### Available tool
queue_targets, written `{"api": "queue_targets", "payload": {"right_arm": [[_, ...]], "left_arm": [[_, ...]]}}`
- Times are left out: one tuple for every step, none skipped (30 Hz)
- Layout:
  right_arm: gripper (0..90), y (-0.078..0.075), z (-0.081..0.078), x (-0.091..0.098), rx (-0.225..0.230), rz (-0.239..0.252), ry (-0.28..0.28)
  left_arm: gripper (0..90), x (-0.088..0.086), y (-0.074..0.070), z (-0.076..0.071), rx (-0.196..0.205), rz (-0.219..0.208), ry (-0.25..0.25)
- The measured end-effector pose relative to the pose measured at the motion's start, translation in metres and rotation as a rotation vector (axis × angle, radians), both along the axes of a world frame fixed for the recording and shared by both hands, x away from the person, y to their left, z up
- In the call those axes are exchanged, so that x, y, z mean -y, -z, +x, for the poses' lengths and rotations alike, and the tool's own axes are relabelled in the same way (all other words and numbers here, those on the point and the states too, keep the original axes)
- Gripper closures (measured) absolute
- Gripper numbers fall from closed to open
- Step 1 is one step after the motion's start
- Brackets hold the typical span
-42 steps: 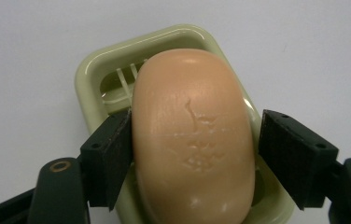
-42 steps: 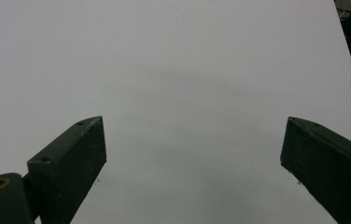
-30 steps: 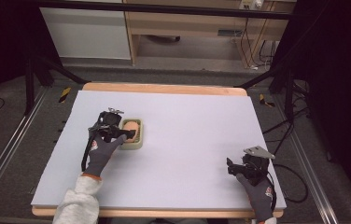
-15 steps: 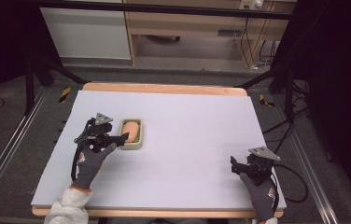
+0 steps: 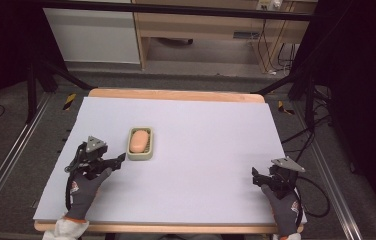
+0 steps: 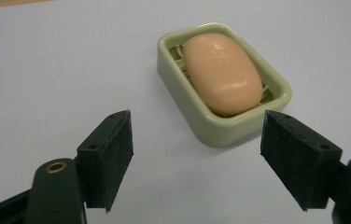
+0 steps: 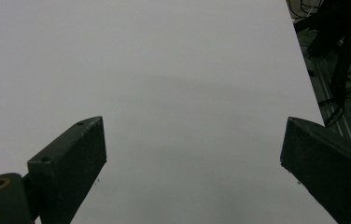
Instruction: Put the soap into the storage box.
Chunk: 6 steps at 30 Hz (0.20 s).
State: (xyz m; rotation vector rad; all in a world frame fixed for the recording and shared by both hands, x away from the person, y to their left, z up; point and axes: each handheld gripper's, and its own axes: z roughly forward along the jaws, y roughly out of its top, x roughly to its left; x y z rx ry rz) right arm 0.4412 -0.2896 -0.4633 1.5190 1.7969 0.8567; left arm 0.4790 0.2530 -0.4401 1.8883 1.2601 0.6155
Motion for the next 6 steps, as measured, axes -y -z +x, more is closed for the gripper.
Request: {"api": "queue_targets", "payload": {"right_arm": [[7.4,0.0,0.0,0.0,0.001,0.0,0.0],[7.3,0.0,0.0,0.0,0.002,-0.001,0.001],[7.4,0.0,0.0,0.001,0.004,-0.004,0.003],[7.4,0.0,0.0,0.001,0.004,-0.004,0.004],[7.3,0.0,0.0,0.002,0.003,-0.003,0.002],[7.3,0.0,0.001,0.002,-0.001,-0.002,0.005]], "left_arm": [[24.5,-0.002,0.002,-0.002,0.0,0.001,-0.005],[24.4,-0.004,0.004,-0.003,0.0,0.006,-0.006],[24.2,-0.005,0.006,-0.005,-0.001,0.01,-0.006],[23.9,-0.007,0.008,-0.007,0.001,0.021,-0.004],[23.6,-0.009,0.011,-0.01,0.0,0.028,-0.006],[23.6,-0.011,0.013,-0.012,-0.004,0.029,-0.007]]}}
